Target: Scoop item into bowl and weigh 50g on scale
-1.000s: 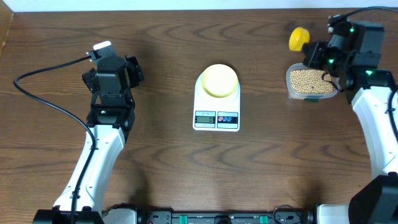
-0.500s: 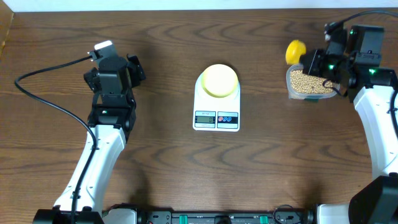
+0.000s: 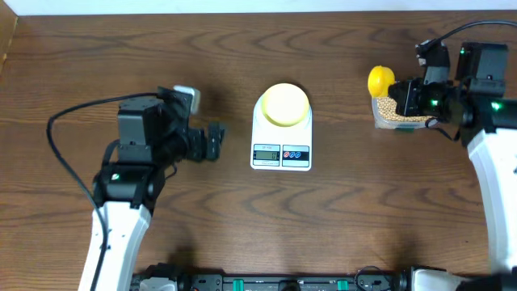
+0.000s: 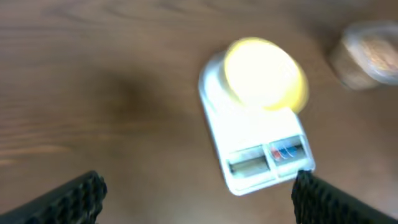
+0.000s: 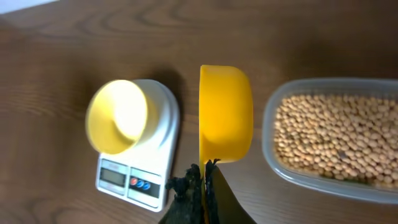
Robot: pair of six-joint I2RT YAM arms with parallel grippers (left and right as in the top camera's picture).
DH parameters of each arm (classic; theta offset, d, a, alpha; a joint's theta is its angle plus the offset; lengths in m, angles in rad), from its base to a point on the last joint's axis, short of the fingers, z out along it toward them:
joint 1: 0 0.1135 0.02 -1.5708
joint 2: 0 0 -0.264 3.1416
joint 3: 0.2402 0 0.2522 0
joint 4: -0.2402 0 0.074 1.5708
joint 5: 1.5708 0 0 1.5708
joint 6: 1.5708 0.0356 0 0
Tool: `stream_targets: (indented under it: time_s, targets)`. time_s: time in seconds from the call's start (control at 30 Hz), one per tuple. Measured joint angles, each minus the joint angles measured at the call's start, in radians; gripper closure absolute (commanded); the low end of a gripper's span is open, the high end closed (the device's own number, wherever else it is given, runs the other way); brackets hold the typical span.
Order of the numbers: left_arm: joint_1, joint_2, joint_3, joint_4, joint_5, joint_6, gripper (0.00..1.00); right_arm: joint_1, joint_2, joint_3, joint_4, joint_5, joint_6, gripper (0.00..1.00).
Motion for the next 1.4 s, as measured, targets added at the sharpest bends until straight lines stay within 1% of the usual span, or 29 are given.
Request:
stream_targets:
  time_s: [0.17,0.37,0.5,0.67,0.83,1.0,1.4]
  targets:
    - [0.000,-0.056,0.063,-0.216,0.101,0.109,0.02,0.015,-0.015,0.001,-0.006,-0.008,-0.011,0.99]
    - [0.000,-0.049,0.063,-0.318,0.070,0.161,0.02,0.015,-0.014,0.001,-0.008,-0.008,-0.011,0.99]
    - [0.000,-0.034,0.063,-0.303,0.053,0.192,0.03,0.015,-0.014,0.001,-0.008,-0.008,-0.011,0.99]
    - [0.000,-0.024,0.063,-0.291,0.056,0.356,0.02,0.015,-0.014,0.001,-0.013,-0.008,-0.011,0.99]
    - [0.000,-0.020,0.063,-0.243,0.047,0.444,0.02,0.015,-0.014,0.001,-0.020,-0.008,-0.011,0.99]
    - [0.000,0.006,0.063,-0.224,0.048,0.474,0.02,0.015,-0.014,0.001,-0.029,-0.008,-0.011,0.99]
    - [0.000,0.049,0.063,-0.182,0.090,0.482,0.03,0.015,-0.014,0.001,-0.035,-0.008,-0.011,0.99]
